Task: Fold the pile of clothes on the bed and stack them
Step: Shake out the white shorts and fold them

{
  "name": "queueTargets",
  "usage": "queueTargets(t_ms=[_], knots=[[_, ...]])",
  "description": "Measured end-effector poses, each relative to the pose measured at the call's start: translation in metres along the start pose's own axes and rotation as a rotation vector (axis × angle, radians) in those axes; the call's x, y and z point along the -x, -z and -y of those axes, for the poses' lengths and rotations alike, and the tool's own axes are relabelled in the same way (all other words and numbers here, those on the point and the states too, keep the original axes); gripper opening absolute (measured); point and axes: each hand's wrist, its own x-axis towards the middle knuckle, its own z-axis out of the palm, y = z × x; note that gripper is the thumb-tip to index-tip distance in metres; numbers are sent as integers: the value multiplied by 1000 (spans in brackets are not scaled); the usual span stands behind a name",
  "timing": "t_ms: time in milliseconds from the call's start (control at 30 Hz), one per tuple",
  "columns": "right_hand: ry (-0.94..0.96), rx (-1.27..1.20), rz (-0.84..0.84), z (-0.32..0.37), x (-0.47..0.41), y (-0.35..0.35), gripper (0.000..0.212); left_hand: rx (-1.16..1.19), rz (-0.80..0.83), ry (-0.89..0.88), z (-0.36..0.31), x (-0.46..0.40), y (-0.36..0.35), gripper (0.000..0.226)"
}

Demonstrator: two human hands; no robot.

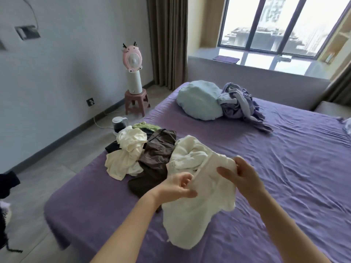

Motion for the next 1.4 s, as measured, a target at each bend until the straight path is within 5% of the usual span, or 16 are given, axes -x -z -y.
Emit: queueTargets(t_ms=[133,267,500,633,733,900,1200,1400], knots=[[-114,-229,32,0,40,64,28,-28,-63,-60,-22,-2,-56,20],[-204,-320,106,0,81,136,62,-67,7,-191,-61,-1,-103,21],[-188,-364,78,25,125,229,21,-316,135,-240,-128,-4,-175,22],[-135,-275,42,41,142,265,23,-456,122,-265,-135,8,-204,25],[-118,-247,24,47,158,290,30,-285,247,-177,-133,17,-217,25],[-132,-88,-43,52,184,317,29,-450,188,-190,-147,20,-222,44],[-96,-183,-149,72,216,322,23,-625,333,-233,-149,21,-214,33],[-72,13,-236,70,234,310,20,-646,430,-276,-121,20,-204,25]])
